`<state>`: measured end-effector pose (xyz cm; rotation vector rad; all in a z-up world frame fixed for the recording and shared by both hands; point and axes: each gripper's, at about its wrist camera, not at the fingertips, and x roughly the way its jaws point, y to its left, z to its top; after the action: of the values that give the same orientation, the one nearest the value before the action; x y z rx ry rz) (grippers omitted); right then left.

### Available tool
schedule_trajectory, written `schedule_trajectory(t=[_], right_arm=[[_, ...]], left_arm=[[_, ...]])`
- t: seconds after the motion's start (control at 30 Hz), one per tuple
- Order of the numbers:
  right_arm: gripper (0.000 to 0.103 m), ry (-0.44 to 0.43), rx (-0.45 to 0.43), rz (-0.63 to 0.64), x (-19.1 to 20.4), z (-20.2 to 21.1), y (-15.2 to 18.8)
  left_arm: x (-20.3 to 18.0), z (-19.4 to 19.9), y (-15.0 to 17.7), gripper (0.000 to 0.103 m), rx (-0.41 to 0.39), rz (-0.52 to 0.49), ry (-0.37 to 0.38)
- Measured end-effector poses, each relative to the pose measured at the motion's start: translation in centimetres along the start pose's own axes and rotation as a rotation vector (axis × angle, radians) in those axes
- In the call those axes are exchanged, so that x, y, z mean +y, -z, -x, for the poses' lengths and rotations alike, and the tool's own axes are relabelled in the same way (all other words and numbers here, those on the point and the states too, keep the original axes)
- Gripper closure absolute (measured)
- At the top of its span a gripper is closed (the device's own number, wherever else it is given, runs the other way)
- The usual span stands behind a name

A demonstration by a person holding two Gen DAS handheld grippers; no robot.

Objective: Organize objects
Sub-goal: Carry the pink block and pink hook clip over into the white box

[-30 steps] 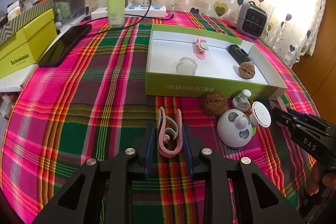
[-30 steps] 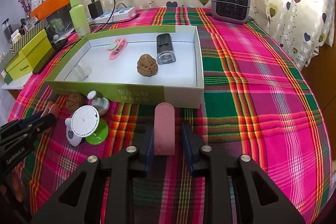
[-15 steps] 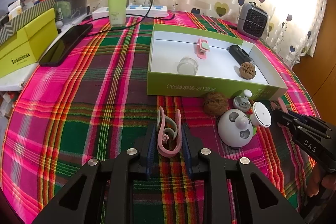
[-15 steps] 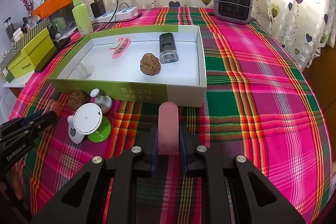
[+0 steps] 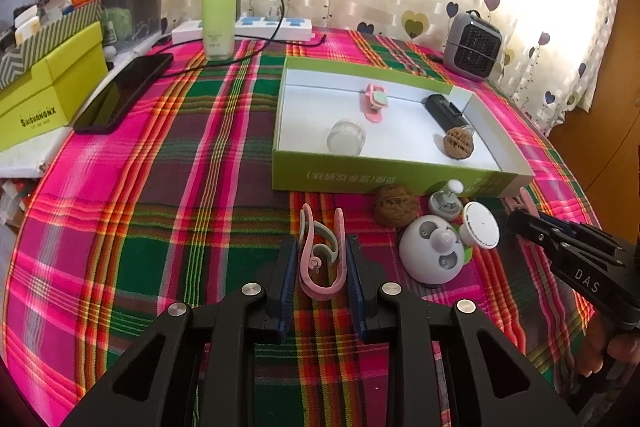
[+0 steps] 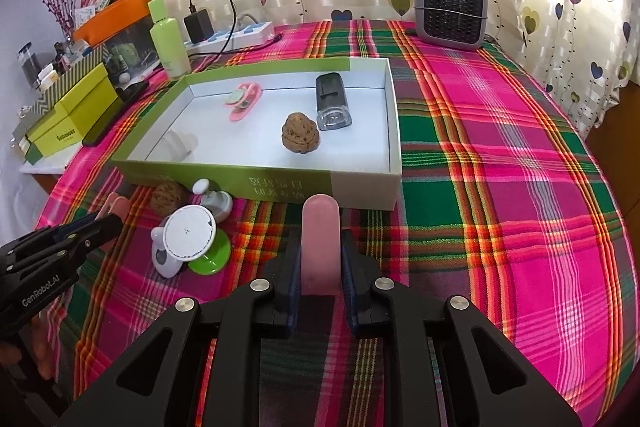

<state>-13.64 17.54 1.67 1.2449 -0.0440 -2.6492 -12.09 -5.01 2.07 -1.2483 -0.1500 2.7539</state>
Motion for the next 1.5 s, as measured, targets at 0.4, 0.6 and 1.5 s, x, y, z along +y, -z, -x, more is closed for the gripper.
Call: schedule_trajectory(t=[0.4, 0.6, 1.5], right_arm=[[0.084, -0.015, -0.020, 0.026, 0.6, 1.0, -0.6], [0.084, -0.024, -0.041, 0.035, 0.9, 1.5, -1.5], [0.084, -0.109, -0.005, 0.062, 2.7, -2.7, -8.5]], left_arm=[[-0.6, 1.1, -0.9, 0.081, -0.029, -0.028, 0.014], [-0.7, 1.7, -2.1, 0.081, -0.057, -0.026, 0.034], [-0.9, -2.1, -9.8, 0.081, -0.063, -0.058, 0.070]])
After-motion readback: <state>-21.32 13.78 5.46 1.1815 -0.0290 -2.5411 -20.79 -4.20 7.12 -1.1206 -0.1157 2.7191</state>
